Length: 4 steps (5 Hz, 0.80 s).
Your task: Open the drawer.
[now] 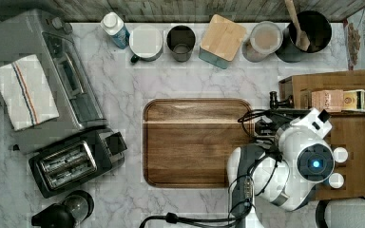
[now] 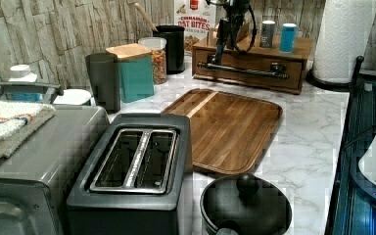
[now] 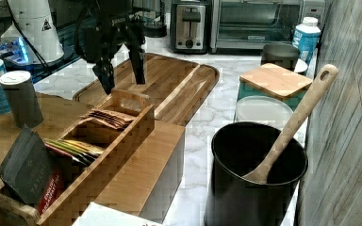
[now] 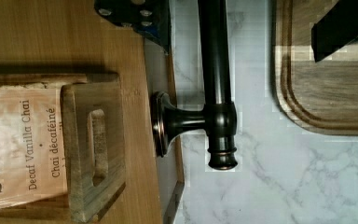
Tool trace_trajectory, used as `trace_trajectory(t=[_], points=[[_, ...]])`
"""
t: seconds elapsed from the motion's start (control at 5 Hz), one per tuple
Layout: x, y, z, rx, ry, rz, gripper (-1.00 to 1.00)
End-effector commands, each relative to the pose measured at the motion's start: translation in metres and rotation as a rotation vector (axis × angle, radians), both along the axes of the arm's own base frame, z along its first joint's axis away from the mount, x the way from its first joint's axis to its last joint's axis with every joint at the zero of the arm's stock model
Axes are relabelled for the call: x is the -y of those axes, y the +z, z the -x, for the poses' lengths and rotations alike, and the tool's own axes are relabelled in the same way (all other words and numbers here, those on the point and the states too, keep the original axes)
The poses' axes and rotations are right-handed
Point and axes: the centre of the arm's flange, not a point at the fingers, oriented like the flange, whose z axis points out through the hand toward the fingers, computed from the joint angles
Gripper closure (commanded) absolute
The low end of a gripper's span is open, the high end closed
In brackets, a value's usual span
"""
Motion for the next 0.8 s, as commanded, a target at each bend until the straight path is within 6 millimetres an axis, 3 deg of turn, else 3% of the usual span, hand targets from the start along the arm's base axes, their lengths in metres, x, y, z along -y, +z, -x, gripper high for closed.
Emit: trace_trajectory(t=[0.2, 0.4, 0.8], points=[[-0.017, -0.064, 0.023, -0.054, -0.067, -0.036, -1.0], [-0.009, -0.079, 0.025, -0.032, -0.017, -0.001, -1.0], [-0.01, -0.087, 0.02, -0.072, 0.01, -0.038, -1.0]])
